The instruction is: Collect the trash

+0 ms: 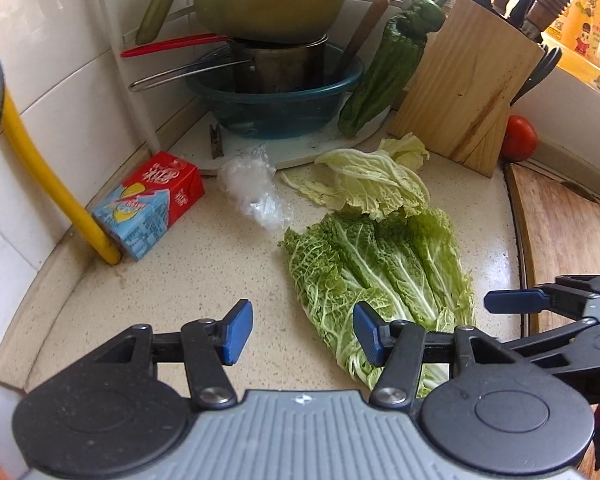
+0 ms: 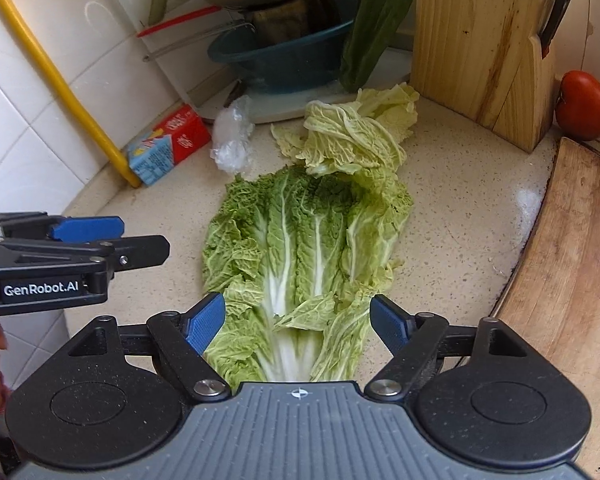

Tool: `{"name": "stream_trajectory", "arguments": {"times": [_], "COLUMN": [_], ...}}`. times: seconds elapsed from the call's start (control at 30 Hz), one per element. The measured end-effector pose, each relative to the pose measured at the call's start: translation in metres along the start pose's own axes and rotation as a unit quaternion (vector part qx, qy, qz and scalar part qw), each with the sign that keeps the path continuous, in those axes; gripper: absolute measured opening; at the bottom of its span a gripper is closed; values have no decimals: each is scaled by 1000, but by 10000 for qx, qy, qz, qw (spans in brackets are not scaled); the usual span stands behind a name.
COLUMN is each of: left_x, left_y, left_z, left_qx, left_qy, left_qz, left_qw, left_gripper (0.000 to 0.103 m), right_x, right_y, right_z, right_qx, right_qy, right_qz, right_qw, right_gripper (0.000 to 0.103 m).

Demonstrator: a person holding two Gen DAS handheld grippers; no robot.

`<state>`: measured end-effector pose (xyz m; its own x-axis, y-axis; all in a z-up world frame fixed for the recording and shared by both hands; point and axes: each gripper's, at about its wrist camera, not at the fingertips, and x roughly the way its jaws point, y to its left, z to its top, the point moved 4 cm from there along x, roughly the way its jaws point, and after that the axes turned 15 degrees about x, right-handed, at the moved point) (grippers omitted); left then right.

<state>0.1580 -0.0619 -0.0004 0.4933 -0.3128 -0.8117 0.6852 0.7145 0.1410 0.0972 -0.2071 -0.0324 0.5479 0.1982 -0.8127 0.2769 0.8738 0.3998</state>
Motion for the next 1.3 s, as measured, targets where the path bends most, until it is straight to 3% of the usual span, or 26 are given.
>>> {"name": "stream_trajectory", "arguments": {"times": [0.33, 0.57, 0.67, 0.73, 0.8, 0.9, 0.93, 1.03, 1.1, 1.17, 1.23, 1.3], "left_x": [6, 7, 6, 7, 9, 10, 10, 10, 11, 11, 12, 13], "left_y": [23, 36, 43, 47, 49, 50, 49, 50, 52, 52, 53, 55], "left_z": [4, -16, -23, -25, -27, -31, -31, -33, -34, -36, -37, -38], "left_qx": [-83, -162, -279, -354, -442, -510, -503, -534, -613, -623, -608, -580], "left_qy": [-66, 82, 87, 98, 116, 126, 129, 133, 139, 166, 200, 225], "left_qz": [-289, -355, -389, -379, -393, -475, -475, -471, -502, -528, -529, -520], "left_qw": [9995, 9992, 9988, 9986, 9982, 9975, 9975, 9974, 9968, 9965, 9965, 9967], "left_gripper": [52, 52, 52, 52, 52, 52, 52, 52, 52, 52, 52, 52], "right_x": [31, 36, 27, 21, 28, 52, 56, 55, 52, 46, 38, 33], "right_y": [16, 28, 28, 26, 22, 12, 12, 16, 21, 29, 37, 36], "right_z": [-1, -13, -8, 3, 12, 13, 11, 6, -1, -8, -12, -13], "right_qx": [-168, -921, -883, -881, -838, -793, -971, -1007, -1271, -1517, -1660, -1566], "right_qy": [163, 151, 120, -141, -112, 82, -78, -67, -95, -145, -85, 13], "right_qz": [-172, -492, -495, -545, -580, -810, -925, -857, -823, -753, -627, -505], "right_qw": [9996, 9944, 9948, 9945, 9947, 9935, 9909, 9912, 9884, 9854, 9841, 9864], "right_gripper": [98, 95, 92, 97, 102, 103, 103, 103, 96, 80, 56, 48]}}
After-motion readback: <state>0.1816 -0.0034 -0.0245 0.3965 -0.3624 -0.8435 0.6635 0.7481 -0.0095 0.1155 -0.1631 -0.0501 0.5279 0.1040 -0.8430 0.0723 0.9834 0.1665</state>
